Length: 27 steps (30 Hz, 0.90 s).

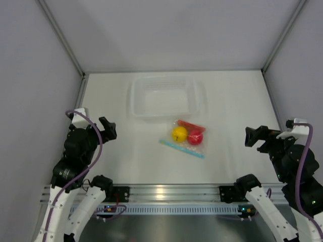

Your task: Open the zip-top bag and remove the fake food

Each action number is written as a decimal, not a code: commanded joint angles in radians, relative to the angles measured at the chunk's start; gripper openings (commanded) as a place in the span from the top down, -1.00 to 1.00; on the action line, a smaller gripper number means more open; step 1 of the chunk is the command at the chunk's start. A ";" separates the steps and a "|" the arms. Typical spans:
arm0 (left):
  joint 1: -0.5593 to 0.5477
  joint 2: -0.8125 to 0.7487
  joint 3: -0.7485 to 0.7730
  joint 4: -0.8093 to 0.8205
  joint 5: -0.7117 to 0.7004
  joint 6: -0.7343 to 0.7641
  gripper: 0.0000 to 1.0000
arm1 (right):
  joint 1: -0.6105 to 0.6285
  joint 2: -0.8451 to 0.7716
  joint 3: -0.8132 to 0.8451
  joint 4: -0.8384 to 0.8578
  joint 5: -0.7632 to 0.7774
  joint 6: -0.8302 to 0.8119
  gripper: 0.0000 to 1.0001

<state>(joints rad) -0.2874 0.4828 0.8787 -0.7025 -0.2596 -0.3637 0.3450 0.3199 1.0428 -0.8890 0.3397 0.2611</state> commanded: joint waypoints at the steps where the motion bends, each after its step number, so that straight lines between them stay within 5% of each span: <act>1: 0.005 0.014 0.003 0.058 -0.006 0.006 -0.97 | 0.014 -0.001 0.020 0.007 0.010 -0.013 -0.99; 5: 0.005 0.040 0.025 0.057 0.006 0.008 -0.97 | 0.012 0.008 0.017 0.013 -0.036 -0.017 -0.99; 12: 0.005 0.157 0.042 0.127 0.324 -0.115 -0.97 | 0.012 0.001 -0.049 0.100 -0.275 0.027 -0.99; 16: 0.005 0.288 -0.001 0.216 0.451 -0.161 -0.97 | 0.014 -0.024 -0.093 0.131 -0.286 0.052 -0.99; 27: -0.105 0.591 -0.306 0.835 0.700 -0.277 -0.94 | 0.014 -0.036 -0.101 0.144 -0.381 0.044 -0.99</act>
<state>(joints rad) -0.3714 1.0317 0.6079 -0.1864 0.3351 -0.5941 0.3450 0.2886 0.9344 -0.8219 0.0296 0.3077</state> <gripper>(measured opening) 0.973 0.993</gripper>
